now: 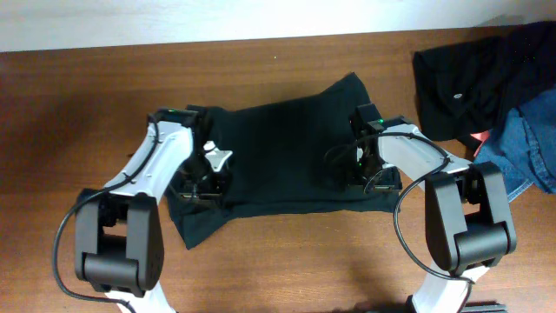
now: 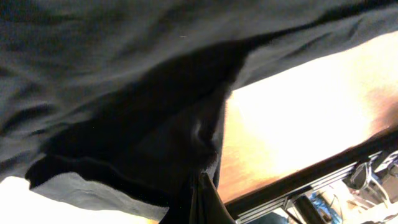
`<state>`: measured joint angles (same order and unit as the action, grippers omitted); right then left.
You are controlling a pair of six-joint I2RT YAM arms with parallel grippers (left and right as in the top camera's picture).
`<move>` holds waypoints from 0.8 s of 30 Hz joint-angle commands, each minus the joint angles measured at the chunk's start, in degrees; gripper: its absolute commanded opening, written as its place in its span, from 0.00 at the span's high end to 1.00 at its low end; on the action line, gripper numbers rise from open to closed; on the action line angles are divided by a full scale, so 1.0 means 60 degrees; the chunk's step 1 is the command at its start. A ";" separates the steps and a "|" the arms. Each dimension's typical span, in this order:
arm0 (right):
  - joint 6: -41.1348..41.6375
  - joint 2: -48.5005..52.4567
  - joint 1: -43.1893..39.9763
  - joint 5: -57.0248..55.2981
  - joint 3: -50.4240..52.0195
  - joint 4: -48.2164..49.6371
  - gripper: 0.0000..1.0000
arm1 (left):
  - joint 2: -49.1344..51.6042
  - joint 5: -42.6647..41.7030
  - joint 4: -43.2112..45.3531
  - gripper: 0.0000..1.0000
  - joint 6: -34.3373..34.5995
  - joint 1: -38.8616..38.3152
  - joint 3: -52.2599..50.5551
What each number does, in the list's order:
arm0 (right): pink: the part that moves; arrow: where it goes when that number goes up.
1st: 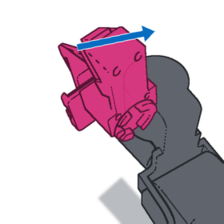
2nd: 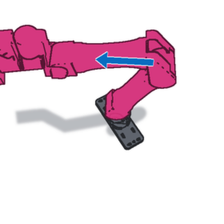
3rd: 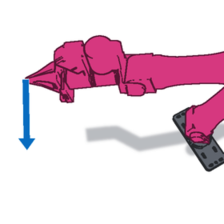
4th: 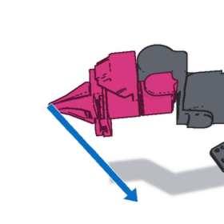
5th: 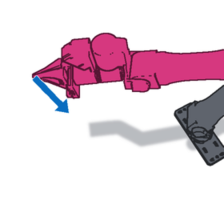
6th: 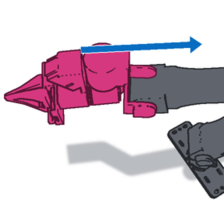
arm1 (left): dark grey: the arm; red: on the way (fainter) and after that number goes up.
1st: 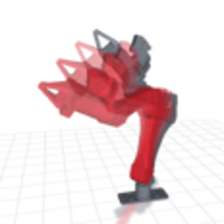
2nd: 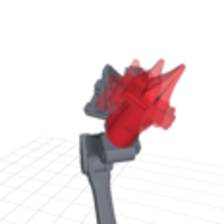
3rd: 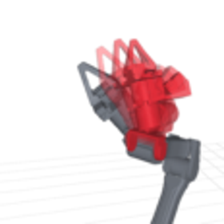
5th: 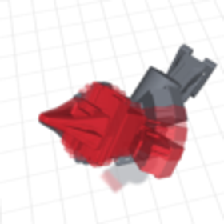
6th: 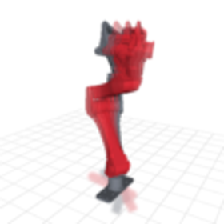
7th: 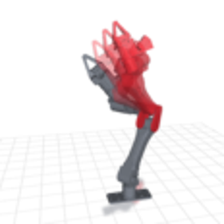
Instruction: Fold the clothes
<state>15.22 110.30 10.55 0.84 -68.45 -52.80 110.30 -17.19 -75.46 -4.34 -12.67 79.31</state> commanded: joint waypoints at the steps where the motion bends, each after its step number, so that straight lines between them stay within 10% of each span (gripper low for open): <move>1: 0.0047 0.0142 -0.0025 -0.0259 0.0186 0.0029 0.01 | -0.0025 -0.0168 0.0011 0.99 0.0226 -0.0331 0.0138; 24: 0.0047 0.0142 -0.0025 -0.0259 0.0186 0.0029 0.01 | -0.1137 0.2557 0.1071 0.96 0.3694 -0.3300 -0.1024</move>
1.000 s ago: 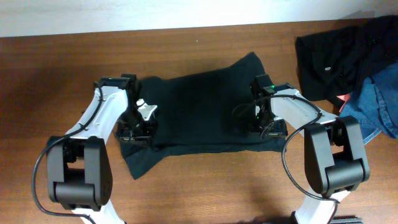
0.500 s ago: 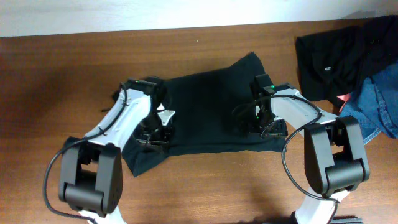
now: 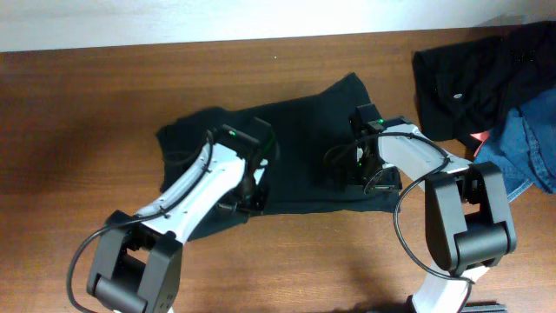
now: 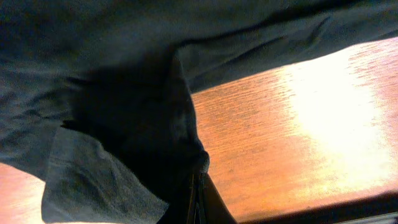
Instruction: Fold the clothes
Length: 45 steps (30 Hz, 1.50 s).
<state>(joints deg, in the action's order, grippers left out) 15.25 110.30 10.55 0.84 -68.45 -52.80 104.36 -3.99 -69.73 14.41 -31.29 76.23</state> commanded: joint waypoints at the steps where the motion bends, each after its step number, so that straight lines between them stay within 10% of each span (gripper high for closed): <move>1: 0.0044 0.0142 -0.0025 -0.0259 0.0186 0.0029 0.01 | -0.0146 0.0350 0.0127 0.96 0.0608 -0.0251 -0.0663; 9: 0.0044 0.0142 -0.0025 -0.0259 0.0186 0.0029 0.01 | -0.0146 0.0350 0.0219 0.93 0.0667 -0.0692 -0.1672; 13: 0.0044 0.0142 -0.0025 -0.0259 0.0186 0.0029 0.01 | -0.0146 0.0273 0.0270 0.62 0.0667 -0.0780 -0.1865; 18: 0.0044 0.0142 -0.0025 -0.0259 0.0186 0.0029 0.01 | -0.0149 -0.0160 0.0284 0.57 0.0663 -0.0780 -0.1876; 31: 0.0044 0.0142 -0.0025 -0.0259 0.0186 0.0029 0.01 | -0.1770 0.0412 0.1279 0.59 0.0670 -0.0350 -0.1796; 37: 0.0044 0.0142 -0.0025 -0.0259 0.0186 0.0029 0.01 | -0.1789 0.1552 0.1559 0.99 0.1089 0.0364 -0.1807; 45: 0.0044 0.0142 -0.0025 -0.0259 0.0186 0.0029 0.01 | -0.1789 0.1851 0.1552 0.99 0.1169 0.1038 -0.1854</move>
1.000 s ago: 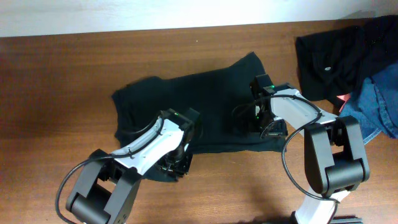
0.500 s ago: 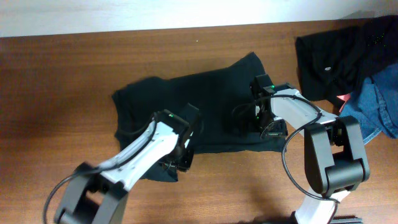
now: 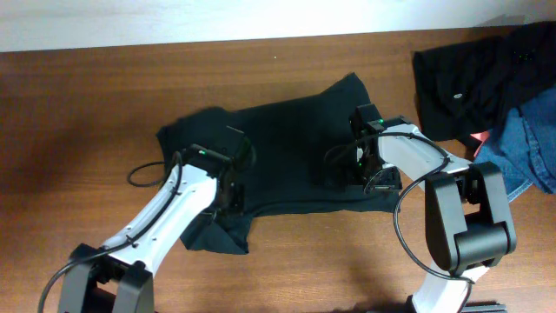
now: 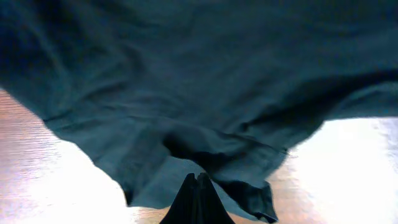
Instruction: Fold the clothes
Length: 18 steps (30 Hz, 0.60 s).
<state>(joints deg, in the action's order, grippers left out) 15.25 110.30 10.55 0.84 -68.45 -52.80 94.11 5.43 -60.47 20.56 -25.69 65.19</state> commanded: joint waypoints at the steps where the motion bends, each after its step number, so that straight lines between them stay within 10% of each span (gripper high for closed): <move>1: 0.0044 0.0142 -0.0025 -0.0259 0.0186 0.0029 0.01 | -0.0080 0.0288 0.0025 0.99 0.0142 0.0117 -0.0051; 18: 0.0044 0.0142 -0.0025 -0.0259 0.0186 0.0029 0.01 | -0.0076 0.0328 0.1698 0.93 0.0357 0.0634 -0.1246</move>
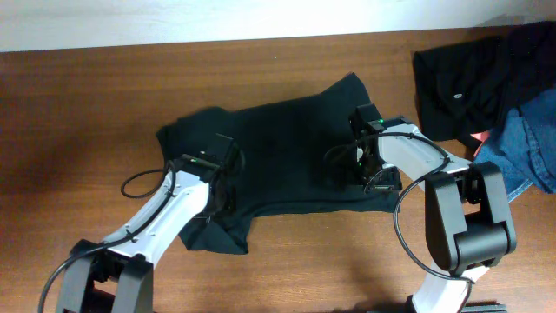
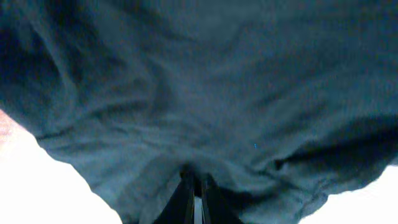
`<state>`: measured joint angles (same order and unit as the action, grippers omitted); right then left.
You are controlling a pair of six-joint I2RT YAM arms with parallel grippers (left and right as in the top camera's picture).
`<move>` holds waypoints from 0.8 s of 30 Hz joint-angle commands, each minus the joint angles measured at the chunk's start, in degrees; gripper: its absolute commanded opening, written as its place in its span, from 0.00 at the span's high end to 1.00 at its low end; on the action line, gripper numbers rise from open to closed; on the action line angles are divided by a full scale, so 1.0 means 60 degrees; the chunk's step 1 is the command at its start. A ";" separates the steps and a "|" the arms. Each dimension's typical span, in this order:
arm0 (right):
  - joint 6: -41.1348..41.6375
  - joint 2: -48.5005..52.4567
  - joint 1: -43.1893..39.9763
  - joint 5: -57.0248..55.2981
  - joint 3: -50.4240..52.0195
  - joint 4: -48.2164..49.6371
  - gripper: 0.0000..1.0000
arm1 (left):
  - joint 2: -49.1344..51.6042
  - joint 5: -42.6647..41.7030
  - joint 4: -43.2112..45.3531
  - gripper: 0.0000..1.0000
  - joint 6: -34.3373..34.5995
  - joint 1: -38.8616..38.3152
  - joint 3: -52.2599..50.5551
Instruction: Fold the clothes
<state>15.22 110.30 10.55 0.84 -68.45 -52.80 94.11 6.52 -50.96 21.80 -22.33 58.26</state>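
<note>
A black garment (image 1: 295, 139) lies spread across the middle of the wooden table (image 1: 87, 104), with a bunched flap (image 1: 217, 236) at its lower left. My left gripper (image 1: 222, 198) sits low on that lower-left part. In the left wrist view the dark cloth (image 2: 217, 81) fills the frame, and the gripper (image 2: 194, 180) is shut with its tips buried in a fold. My right gripper (image 1: 360, 178) rests on the garment's lower right part. Whether it is open or shut does not show from overhead.
A heap of other clothes lies at the back right: a black piece (image 1: 473, 74) and blue denim (image 1: 530, 143) with a red bit beside it. The right arm's base stands at the front right.
My left gripper has shifted slightly left and toward the front on the garment. In the wrist view the cloth now fills nearly the whole frame. The right arm has not moved.
My left gripper first held the garment's left edge lifted, near the left side. Then it was further right over the middle, still shut on cloth. Later it was back at the lower left with a bunched flap lying there, where it remains. The right gripper stayed put throughout.
</note>
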 commanded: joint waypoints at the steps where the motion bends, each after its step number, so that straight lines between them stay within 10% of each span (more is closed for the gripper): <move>1: 0.0047 0.0142 -0.0025 -0.0259 0.0186 0.0029 0.01 | -0.0076 0.0146 0.0178 0.93 0.0149 0.0069 -0.0106; 24: 0.0047 0.0142 -0.0025 -0.0259 0.0186 0.0026 0.01 | 0.1027 0.0346 -0.0368 0.97 0.0149 0.0069 -0.0186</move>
<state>15.22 110.30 10.55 0.84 -68.45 -52.80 99.96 8.43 -51.90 22.15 -22.09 57.71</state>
